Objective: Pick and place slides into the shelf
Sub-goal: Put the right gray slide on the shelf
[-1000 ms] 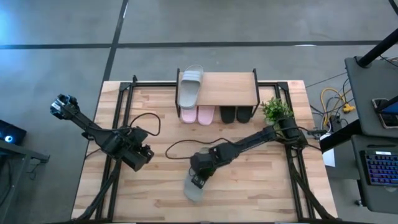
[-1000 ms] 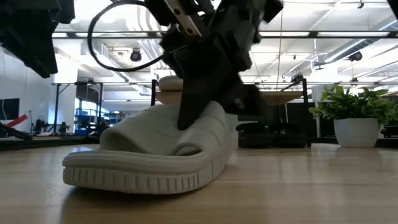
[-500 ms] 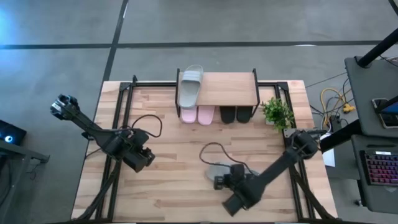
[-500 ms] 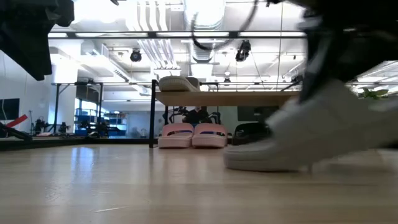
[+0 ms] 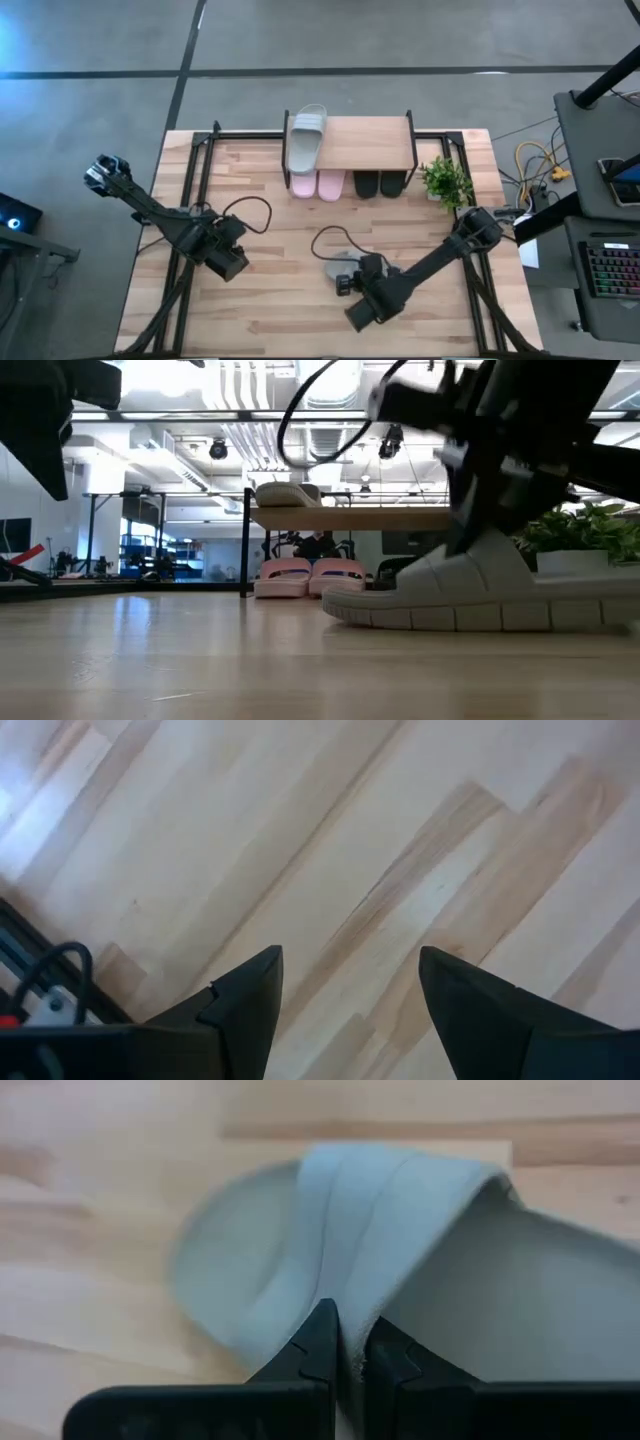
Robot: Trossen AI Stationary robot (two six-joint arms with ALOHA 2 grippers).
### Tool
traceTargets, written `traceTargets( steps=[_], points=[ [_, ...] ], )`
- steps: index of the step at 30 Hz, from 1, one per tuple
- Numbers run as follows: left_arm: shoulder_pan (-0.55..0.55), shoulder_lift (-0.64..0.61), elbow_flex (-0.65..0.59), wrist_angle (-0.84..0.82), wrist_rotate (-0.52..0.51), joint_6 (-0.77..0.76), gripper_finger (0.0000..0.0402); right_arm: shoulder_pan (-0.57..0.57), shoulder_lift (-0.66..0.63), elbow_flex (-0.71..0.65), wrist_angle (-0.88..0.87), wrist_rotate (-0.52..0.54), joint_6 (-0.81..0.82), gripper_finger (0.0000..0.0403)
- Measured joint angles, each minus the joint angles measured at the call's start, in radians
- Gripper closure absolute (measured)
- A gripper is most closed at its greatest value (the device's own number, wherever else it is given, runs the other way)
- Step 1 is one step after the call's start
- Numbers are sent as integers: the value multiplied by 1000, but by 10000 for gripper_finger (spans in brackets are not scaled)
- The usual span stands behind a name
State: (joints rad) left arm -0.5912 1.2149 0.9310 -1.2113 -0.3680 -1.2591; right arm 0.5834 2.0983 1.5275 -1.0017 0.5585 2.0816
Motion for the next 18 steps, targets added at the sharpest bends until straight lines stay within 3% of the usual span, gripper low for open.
traceTargets(
  steps=[5,12,15,18],
  points=[
    [0,-3,0,5,-10,23,181,-38,8,0,1,-142,-55,345],
    [0,-12,0,31,-46,71,181,-36,-3,47,-62,-175,-39,235],
    [0,-12,0,34,-60,72,181,-30,-10,100,-108,-169,-164,197],
    [0,-11,0,40,-60,72,181,-20,-10,170,-176,-172,-450,170]
  ],
)
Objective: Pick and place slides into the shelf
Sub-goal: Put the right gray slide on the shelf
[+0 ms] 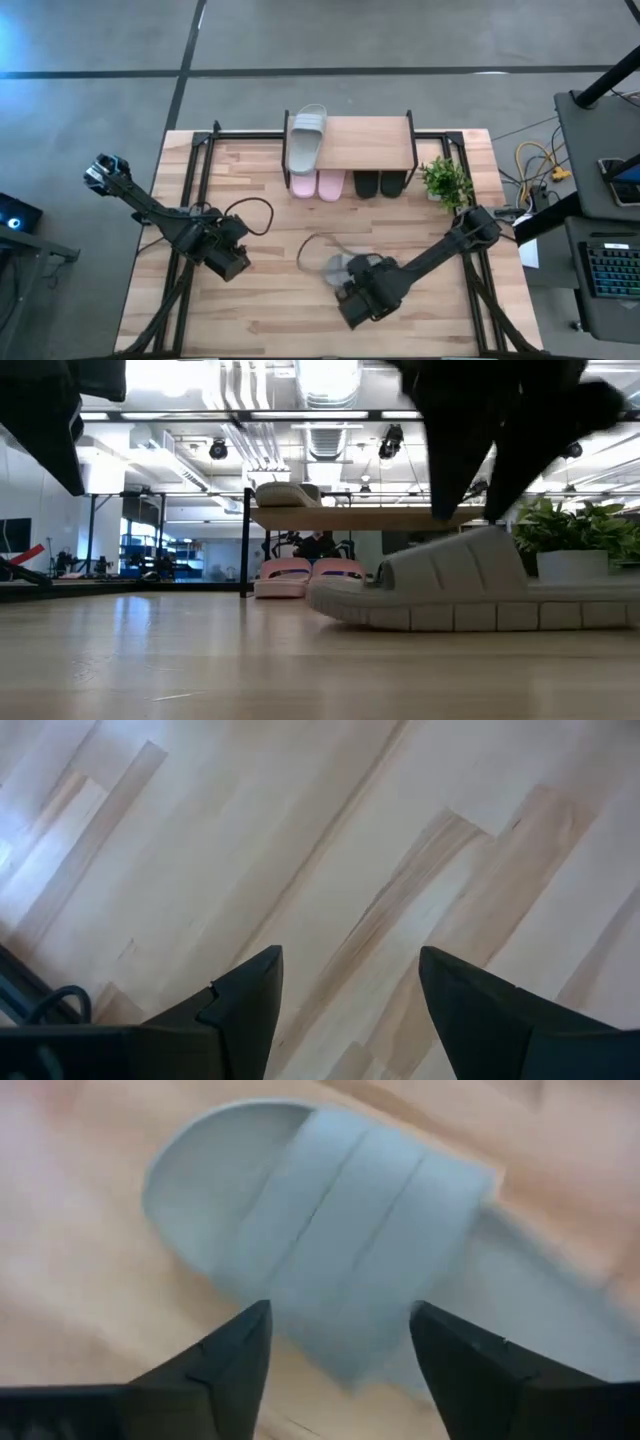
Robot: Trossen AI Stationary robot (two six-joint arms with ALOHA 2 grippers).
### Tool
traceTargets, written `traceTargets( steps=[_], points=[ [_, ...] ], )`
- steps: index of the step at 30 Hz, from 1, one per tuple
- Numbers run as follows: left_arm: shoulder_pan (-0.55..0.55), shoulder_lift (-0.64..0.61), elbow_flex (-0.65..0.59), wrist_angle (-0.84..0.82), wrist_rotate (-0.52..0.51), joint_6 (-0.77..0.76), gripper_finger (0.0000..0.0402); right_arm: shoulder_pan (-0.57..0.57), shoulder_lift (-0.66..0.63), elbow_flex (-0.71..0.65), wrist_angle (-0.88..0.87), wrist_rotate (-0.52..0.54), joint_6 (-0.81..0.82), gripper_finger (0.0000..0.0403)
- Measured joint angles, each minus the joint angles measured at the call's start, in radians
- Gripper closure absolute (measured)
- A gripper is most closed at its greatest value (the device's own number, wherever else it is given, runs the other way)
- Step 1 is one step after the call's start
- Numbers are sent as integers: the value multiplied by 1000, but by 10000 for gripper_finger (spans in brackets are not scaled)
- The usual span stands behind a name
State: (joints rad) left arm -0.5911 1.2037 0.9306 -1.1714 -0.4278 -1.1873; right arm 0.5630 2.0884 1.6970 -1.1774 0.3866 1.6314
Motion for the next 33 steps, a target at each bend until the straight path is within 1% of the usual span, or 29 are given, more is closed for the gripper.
traceTargets(
  steps=[3,5,8,9,12,14,16,20,22,27,33],
  points=[
    [0,0,-1,17,-1,-2,181,15,-3,64,-49,2,-421,156],
    [0,0,-1,19,-6,-8,181,24,-4,94,-104,2,-651,153],
    [0,0,-1,38,-8,-11,181,28,-5,116,-203,4,-899,152],
    [0,0,-1,48,-8,-11,181,29,-5,115,-239,20,-986,152],
    [0,0,-1,79,-24,-18,181,35,-5,67,-320,127,-1211,152],
    [0,0,-1,85,-47,-45,181,36,-5,23,-301,197,-1335,151],
    [0,0,-1,92,-63,-66,181,36,-5,-19,-260,235,-1431,151],
    [0,0,-1,90,-78,-102,181,43,-5,-98,-109,235,-1582,155],
    [0,0,-1,90,-81,-117,181,48,-5,-120,-51,245,-1632,156],
    [0,0,-1,91,-82,-148,181,47,-7,-126,43,300,-1659,157],
    [0,0,-1,90,-83,-164,181,46,-8,-123,195,295,-1704,163]
  ],
)
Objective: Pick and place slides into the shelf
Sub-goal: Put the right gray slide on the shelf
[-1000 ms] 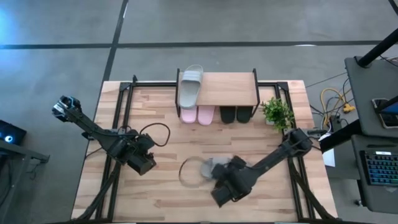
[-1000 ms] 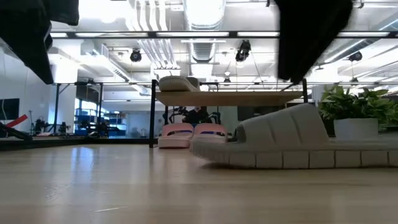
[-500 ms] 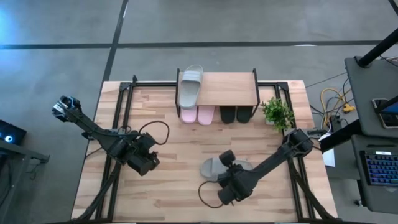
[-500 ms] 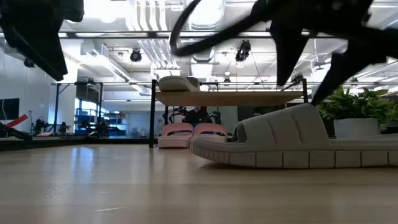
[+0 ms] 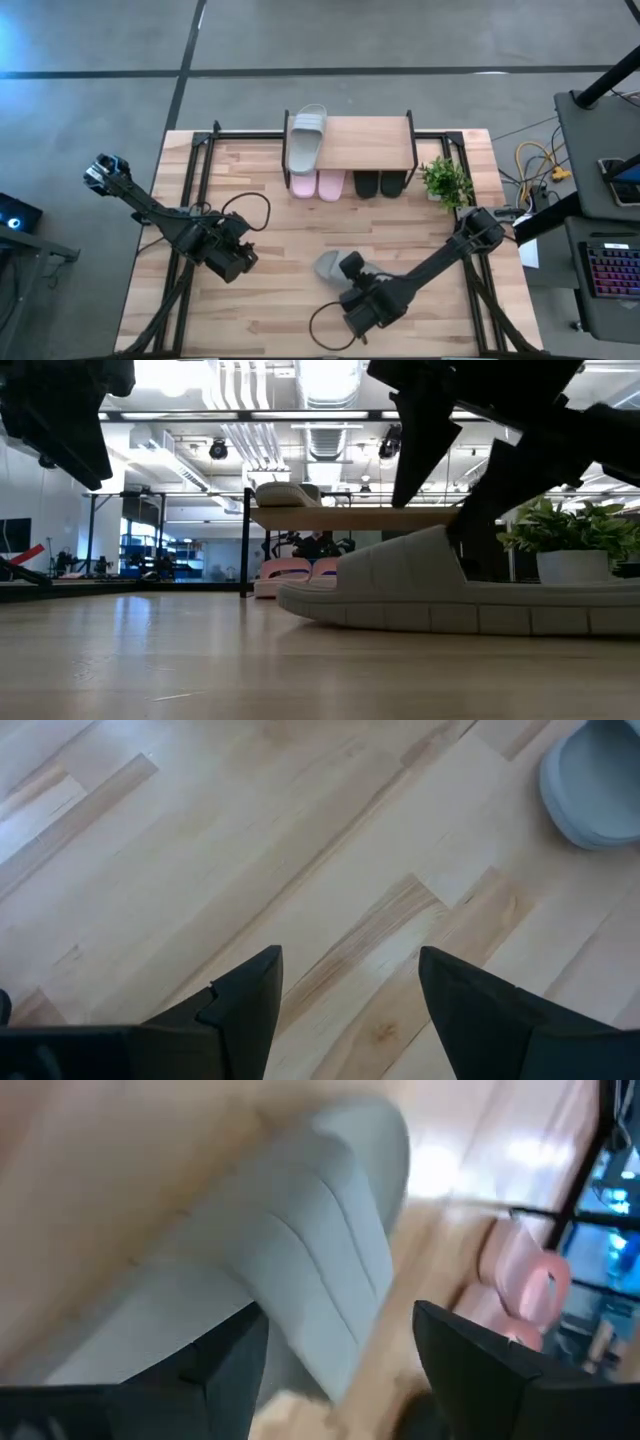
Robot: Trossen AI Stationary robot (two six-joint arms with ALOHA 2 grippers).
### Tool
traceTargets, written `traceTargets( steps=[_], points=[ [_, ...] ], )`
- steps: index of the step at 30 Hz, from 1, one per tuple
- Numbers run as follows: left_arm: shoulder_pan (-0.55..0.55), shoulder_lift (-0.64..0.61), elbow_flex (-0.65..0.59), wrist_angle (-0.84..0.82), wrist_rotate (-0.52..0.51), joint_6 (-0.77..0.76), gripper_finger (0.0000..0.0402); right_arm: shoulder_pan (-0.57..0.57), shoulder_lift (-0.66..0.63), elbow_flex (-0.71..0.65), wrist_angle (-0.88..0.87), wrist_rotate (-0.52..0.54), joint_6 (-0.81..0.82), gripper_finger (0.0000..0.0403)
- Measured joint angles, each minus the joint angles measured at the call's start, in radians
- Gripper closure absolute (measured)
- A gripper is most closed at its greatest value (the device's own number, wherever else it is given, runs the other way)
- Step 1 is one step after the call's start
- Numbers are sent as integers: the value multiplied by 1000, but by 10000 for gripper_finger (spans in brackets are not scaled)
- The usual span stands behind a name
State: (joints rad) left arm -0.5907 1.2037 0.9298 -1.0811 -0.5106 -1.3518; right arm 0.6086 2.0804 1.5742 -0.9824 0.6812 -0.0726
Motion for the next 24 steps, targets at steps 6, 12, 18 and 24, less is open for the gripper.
traceTargets(
  steps=[6,12,18,24],
  points=[
    [0,0,0,0,0,0,181,-9,0,0,48,-10,2,226],
    [0,0,0,0,6,0,181,-37,0,-4,60,-8,32,317],
    [0,0,0,2,26,1,181,-73,0,-5,59,-61,148,386],
    [0,0,0,6,34,1,181,-109,0,-5,43,-78,310,394]
  ],
)
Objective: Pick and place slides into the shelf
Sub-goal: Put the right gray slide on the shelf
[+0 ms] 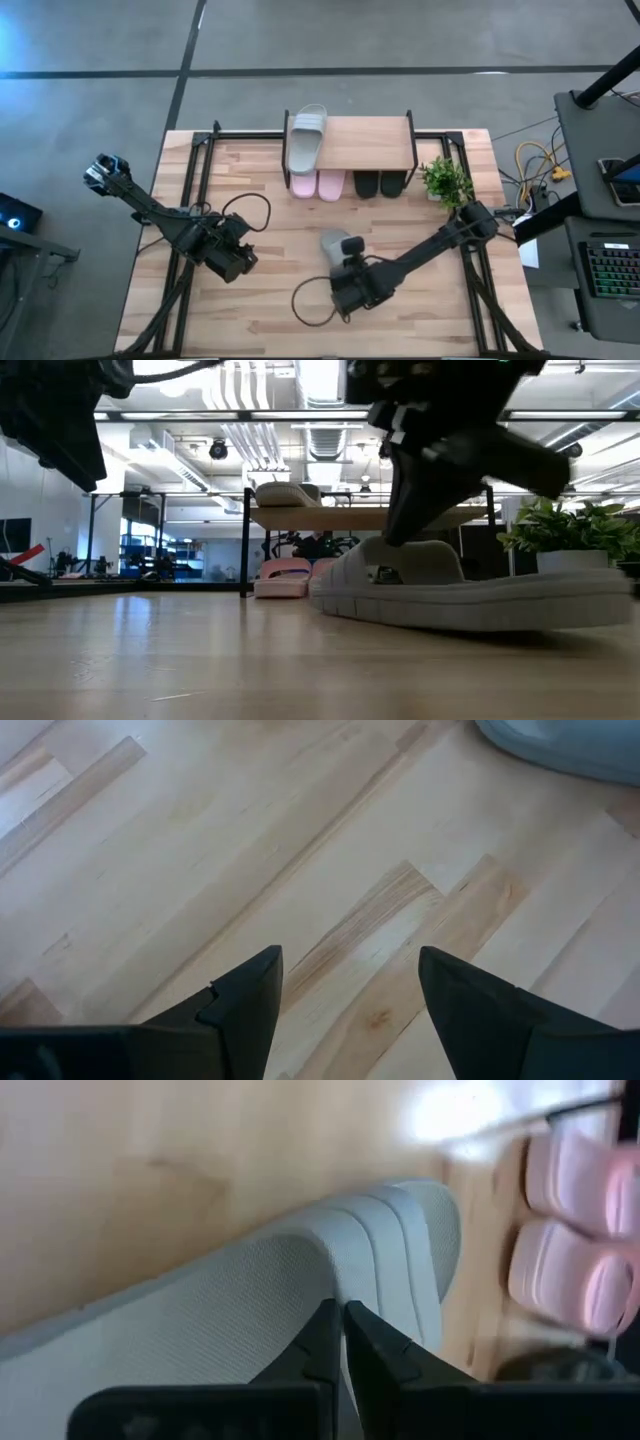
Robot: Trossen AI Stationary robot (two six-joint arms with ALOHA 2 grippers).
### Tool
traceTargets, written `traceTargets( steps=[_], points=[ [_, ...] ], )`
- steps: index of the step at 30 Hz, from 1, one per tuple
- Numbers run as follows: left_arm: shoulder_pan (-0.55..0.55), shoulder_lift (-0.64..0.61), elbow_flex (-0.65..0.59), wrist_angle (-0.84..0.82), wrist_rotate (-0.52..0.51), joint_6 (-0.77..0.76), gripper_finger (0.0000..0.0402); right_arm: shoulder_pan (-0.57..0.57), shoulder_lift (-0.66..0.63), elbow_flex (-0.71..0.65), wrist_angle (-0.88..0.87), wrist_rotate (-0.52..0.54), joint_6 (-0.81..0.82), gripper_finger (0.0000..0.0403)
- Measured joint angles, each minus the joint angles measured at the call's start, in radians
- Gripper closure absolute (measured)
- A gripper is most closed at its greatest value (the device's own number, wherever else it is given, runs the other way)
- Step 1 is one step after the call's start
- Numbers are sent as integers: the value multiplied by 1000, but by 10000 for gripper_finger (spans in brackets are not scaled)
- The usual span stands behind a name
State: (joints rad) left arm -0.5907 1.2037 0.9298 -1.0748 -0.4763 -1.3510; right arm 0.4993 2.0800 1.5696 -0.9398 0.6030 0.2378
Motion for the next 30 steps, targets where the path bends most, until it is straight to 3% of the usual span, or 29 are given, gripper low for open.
traceTargets(
  steps=[9,13,23,30],
  points=[
    [0,0,0,3,1,0,181,-7,0,42,-21,7,51,394],
    [0,0,0,4,2,0,181,-7,0,116,-158,114,81,395],
    [0,0,0,12,2,0,181,-38,-1,320,-633,278,395,395],
    [0,1,0,29,2,0,181,-123,-39,424,-629,422,322,395]
  ],
)
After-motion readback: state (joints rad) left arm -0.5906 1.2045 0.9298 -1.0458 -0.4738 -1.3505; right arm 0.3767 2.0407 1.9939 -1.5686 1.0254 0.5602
